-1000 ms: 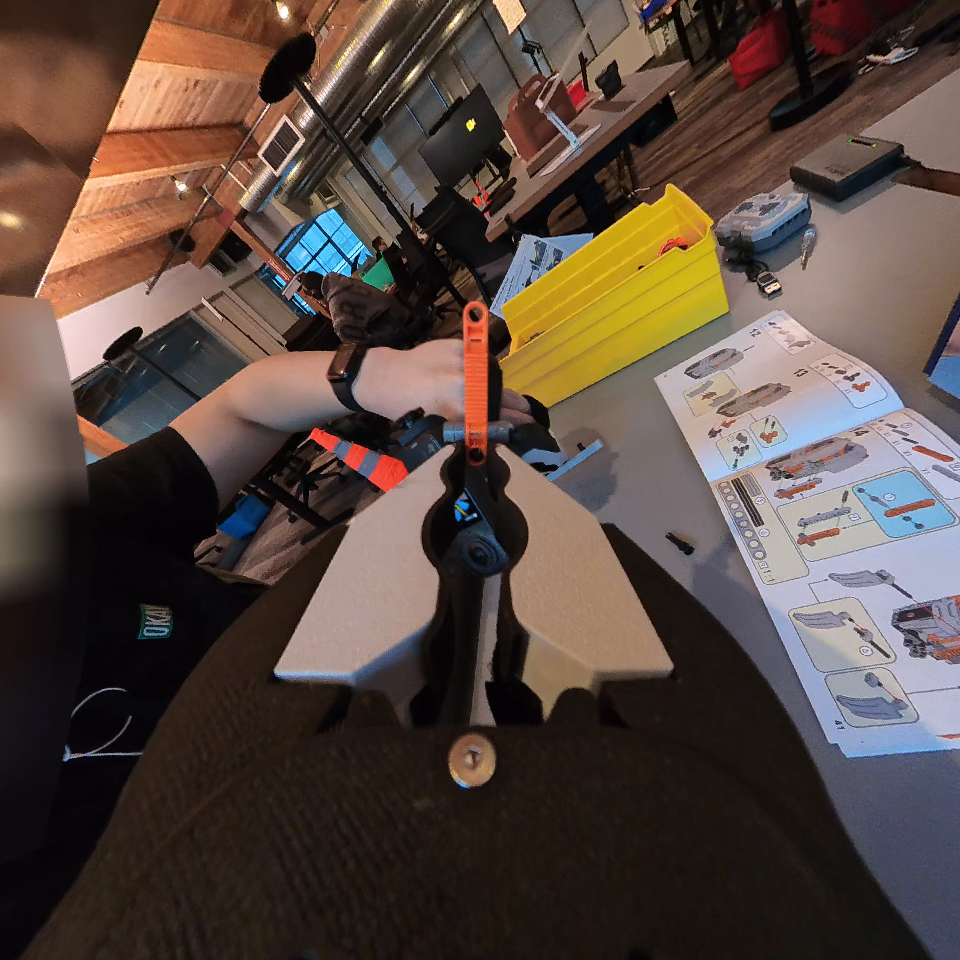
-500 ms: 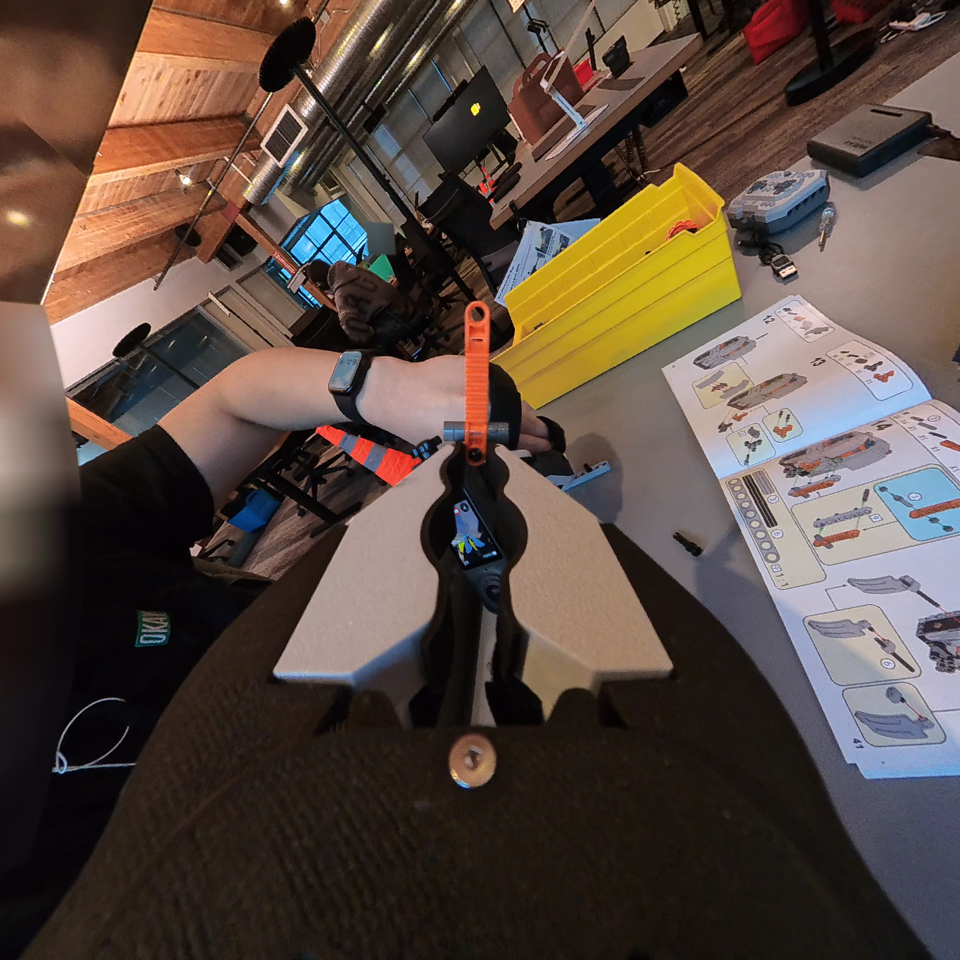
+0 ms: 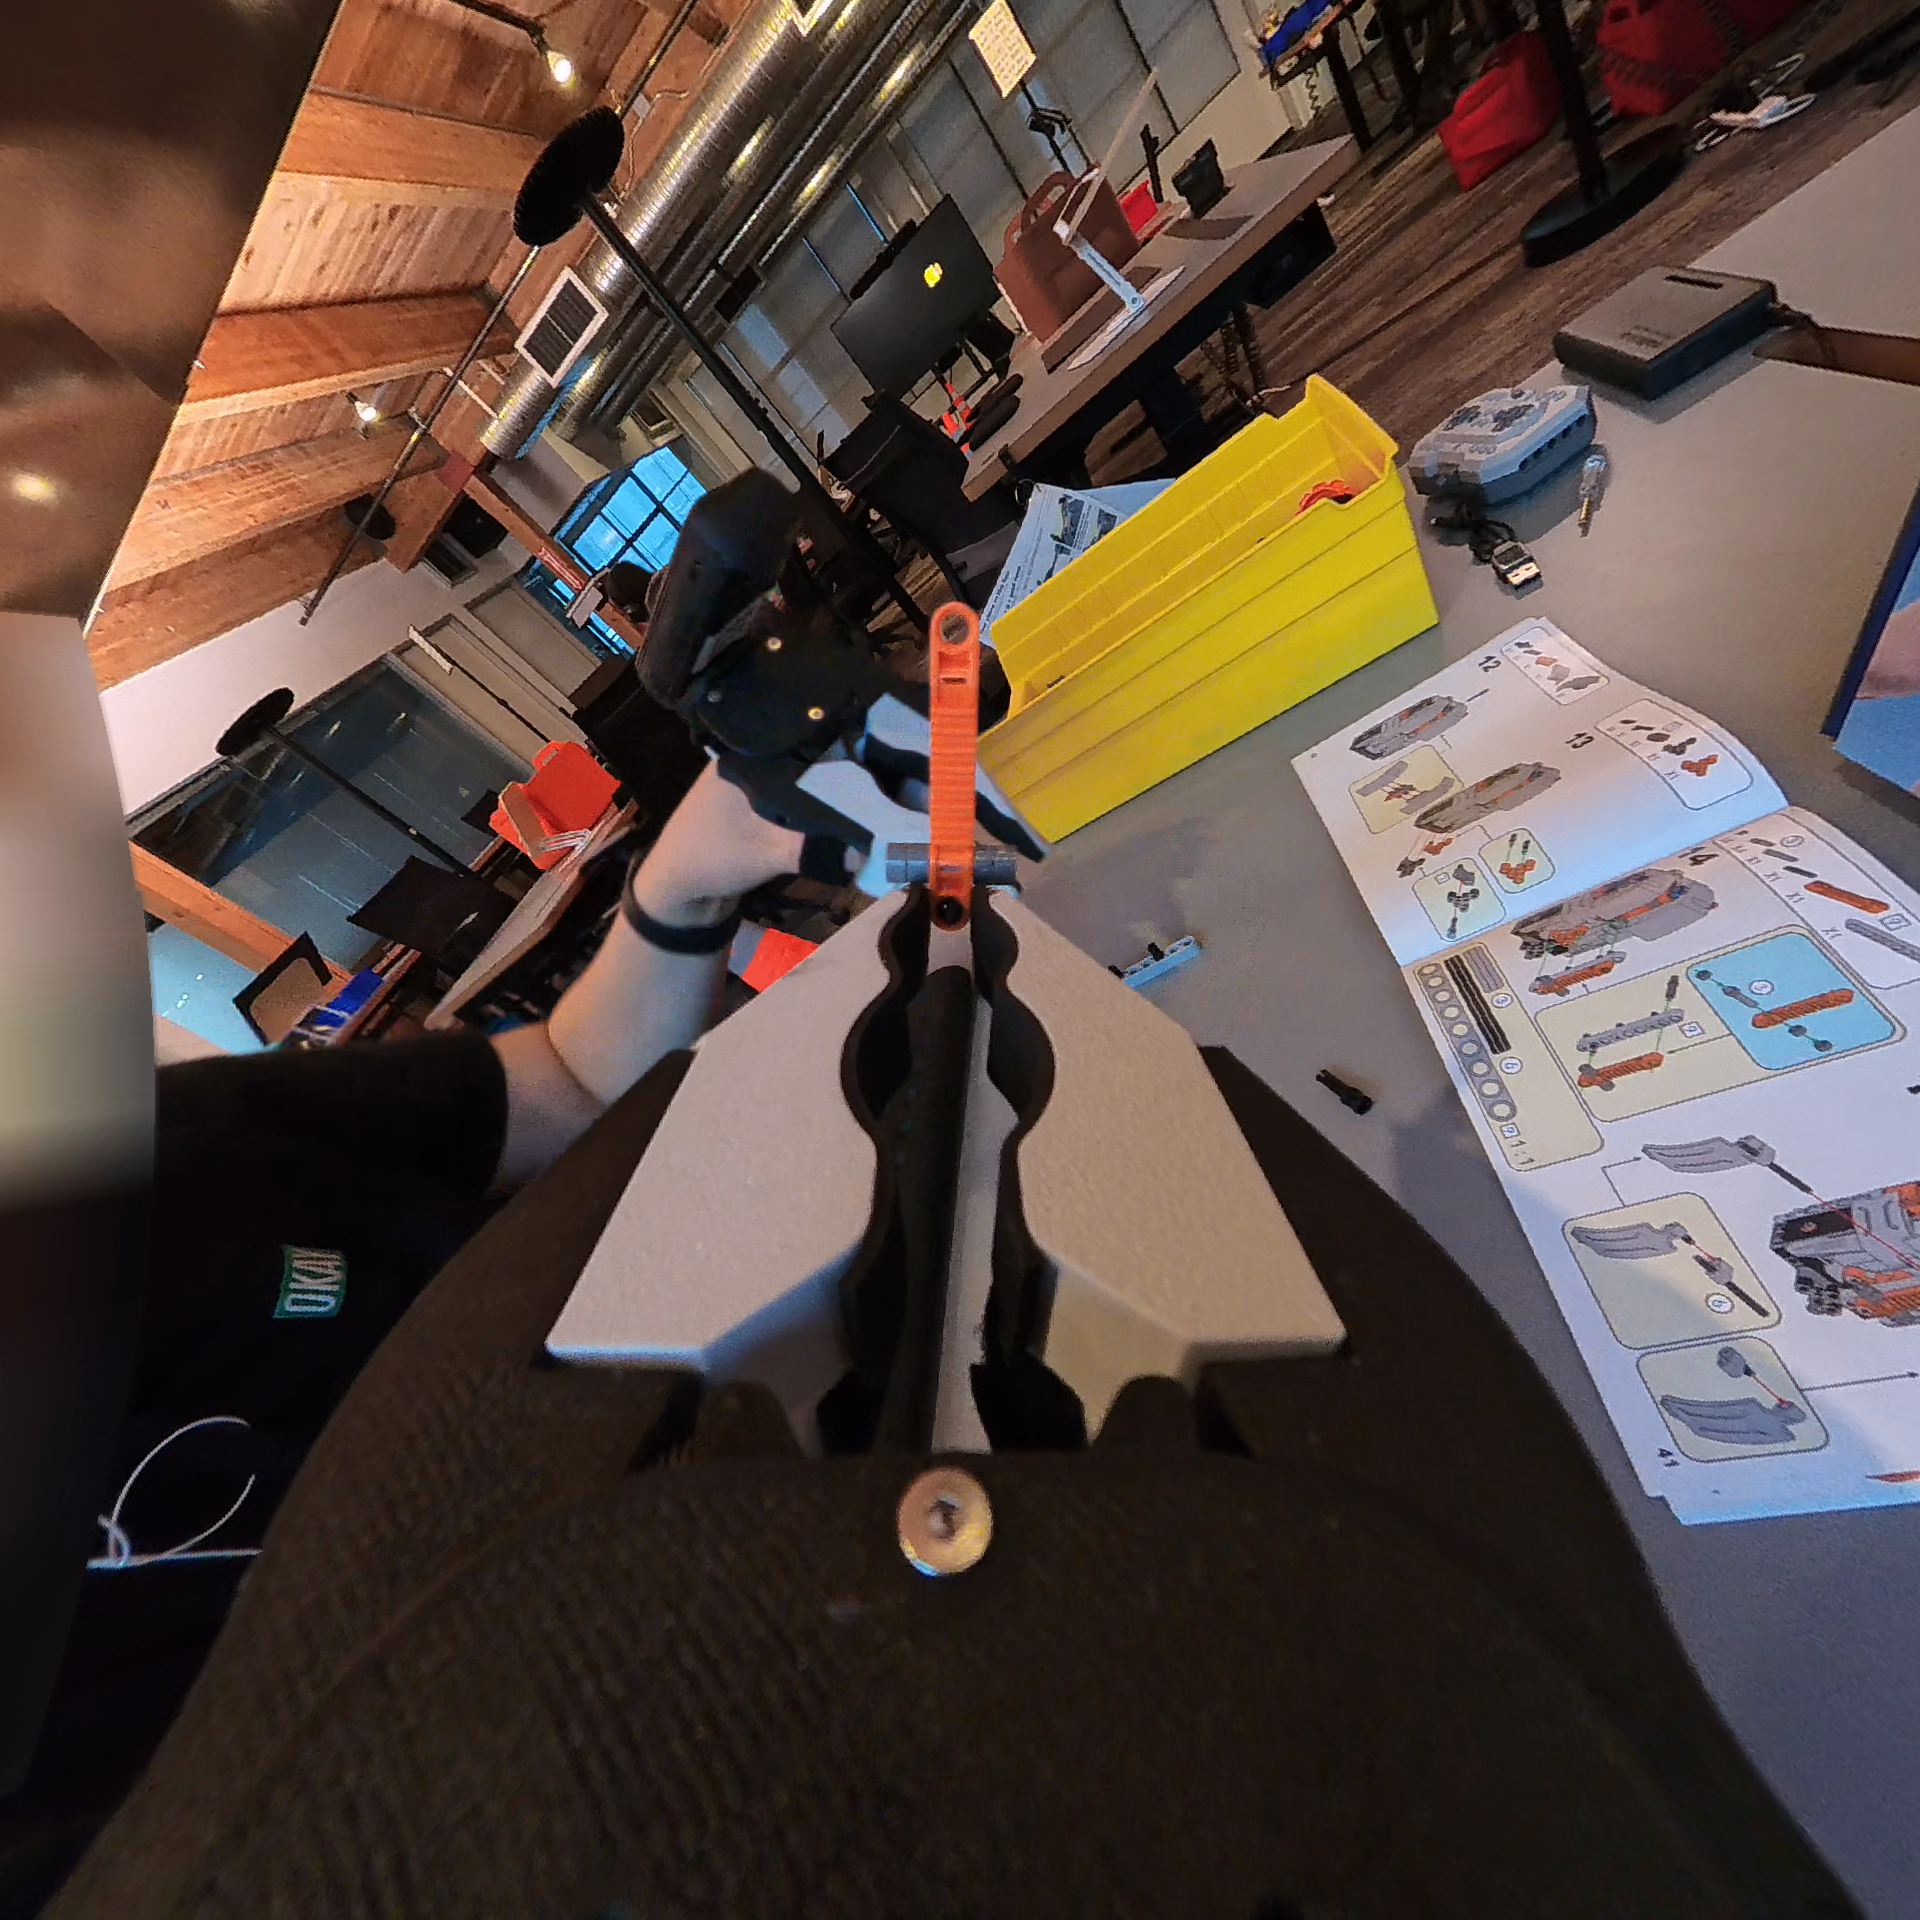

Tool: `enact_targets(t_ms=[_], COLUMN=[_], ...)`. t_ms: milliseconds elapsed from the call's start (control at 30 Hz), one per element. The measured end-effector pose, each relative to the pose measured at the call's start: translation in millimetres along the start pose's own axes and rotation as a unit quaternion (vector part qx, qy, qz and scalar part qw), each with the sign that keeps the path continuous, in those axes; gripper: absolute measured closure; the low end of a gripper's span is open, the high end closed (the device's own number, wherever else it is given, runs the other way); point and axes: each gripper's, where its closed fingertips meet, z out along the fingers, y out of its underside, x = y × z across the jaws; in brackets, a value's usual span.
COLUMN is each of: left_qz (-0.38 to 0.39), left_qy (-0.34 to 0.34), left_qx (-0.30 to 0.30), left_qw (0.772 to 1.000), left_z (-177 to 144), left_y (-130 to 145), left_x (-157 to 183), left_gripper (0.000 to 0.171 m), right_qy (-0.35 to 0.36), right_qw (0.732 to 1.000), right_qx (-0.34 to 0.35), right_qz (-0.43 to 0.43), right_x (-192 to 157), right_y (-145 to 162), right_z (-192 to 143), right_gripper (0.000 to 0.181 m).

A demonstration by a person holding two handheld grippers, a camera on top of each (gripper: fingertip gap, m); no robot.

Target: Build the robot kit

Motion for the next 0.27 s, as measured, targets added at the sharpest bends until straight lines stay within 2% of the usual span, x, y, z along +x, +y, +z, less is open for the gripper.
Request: enact_targets(t_ms=[67, 100, 167, 200, 267], left_qz=[-0.093, -0.121, -0.147, -0.161, -0.185], left_qy=[-0.005, -0.011, -0.031, -0.029, -0.007], left_qx=[0.033, 0.027, -0.046, -0.089, -0.118], left_qw=[0.995, 0.992, 0.988, 0.983, 0.976], left_z=[-2.1, 1.7, 14.4, 19.5, 26.2], left_y=[14.1, 22.4, 47.1, 57.9, 61.9], left_x=[-10.3, -15.2, -25.0, -25.1, -18.5], left_gripper=[0.157, 0.157, 0.154, 0.147, 0.148], right_qy=[0.000, 0.000, -0.002, -0.003, -0.005], right_qw=[1.000, 1.000, 1.000, 1.000, 1.000], right_qx=[0.000, 0.002, 0.004, 0.005, 0.005], right_qz=[0.003, 0.006, 0.012, 0.014, 0.016], right_x=[2.8, 4.3, 7.0, 7.7, 7.5], right_y=[0.4, 0.8, 1.5, 1.7, 2.1], right_z=[0.6, 0.7, 0.7, 0.6, 0.8], right_gripper=[0.176, 0.177, 0.177, 0.177, 0.177])
